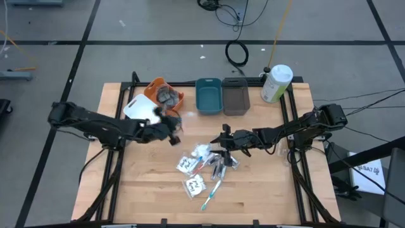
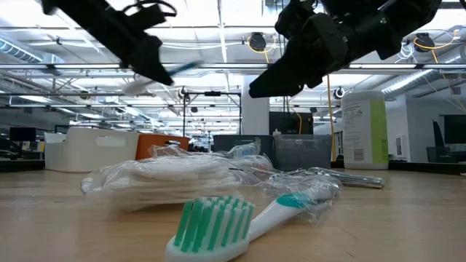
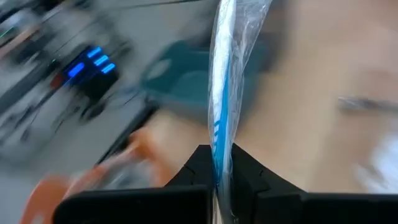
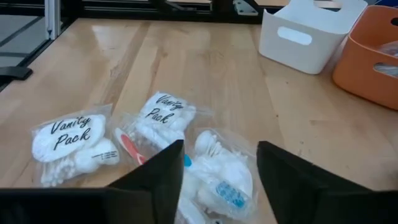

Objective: Pick & Place Travel size toiletries
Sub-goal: Put the left blue toothbrush into the white bin

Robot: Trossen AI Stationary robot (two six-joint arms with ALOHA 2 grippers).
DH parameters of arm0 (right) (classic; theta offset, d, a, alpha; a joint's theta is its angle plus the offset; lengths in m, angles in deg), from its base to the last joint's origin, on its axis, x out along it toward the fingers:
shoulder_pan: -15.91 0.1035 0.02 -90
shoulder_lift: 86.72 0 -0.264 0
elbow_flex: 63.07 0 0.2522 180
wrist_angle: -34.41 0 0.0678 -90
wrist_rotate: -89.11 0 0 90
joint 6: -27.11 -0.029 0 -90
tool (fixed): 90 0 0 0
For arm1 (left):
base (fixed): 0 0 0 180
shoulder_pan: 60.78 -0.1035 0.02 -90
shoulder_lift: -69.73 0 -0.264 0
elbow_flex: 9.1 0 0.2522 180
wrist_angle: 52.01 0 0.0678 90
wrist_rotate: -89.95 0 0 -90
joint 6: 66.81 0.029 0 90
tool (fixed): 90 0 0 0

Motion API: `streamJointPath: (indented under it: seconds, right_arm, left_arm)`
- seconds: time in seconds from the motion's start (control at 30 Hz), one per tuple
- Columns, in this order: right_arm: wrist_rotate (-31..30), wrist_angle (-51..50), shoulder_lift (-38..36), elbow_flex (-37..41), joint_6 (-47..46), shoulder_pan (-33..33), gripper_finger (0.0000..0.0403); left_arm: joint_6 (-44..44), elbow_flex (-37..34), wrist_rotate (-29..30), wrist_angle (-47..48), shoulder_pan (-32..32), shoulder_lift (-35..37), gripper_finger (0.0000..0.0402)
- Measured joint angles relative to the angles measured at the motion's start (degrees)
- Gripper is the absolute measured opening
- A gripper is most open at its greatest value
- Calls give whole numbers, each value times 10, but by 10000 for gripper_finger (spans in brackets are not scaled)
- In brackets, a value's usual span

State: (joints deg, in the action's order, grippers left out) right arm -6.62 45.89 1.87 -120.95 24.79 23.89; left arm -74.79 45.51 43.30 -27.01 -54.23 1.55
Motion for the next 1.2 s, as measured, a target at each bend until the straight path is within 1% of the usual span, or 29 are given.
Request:
streamJointPath:
  seconds: [0.13,0.2,0.4,0.5,0.57,0.73,0.9,1.03,1.2]
  right_arm:
    - [0,1,0,0,0,0,216]
    - [-1,2,0,0,0,0,218]
    - [-1,2,0,0,0,0,208]
    - [-1,7,0,0,0,0,202]
    - [-2,8,0,0,0,0,200]
    - [-1,7,0,0,0,0,199]
    - [-2,7,0,0,0,0,197]
    - [-2,7,0,0,0,0,197]
    - [-2,7,0,0,0,0,196]
  left_arm:
    - [-191,-49,86,89,-20,86,11]
    - [-275,-83,111,119,-33,133,13]
    - [-432,-190,121,130,-75,245,10]
    - [-529,-239,120,131,-104,284,24]
    - [-569,-261,111,130,-120,299,35]
    - [-641,-291,107,126,-146,308,59]
    - [-640,-291,107,121,-159,308,94]
    - [-628,-291,107,121,-159,308,140]
    - [-608,-291,107,121,-159,308,211]
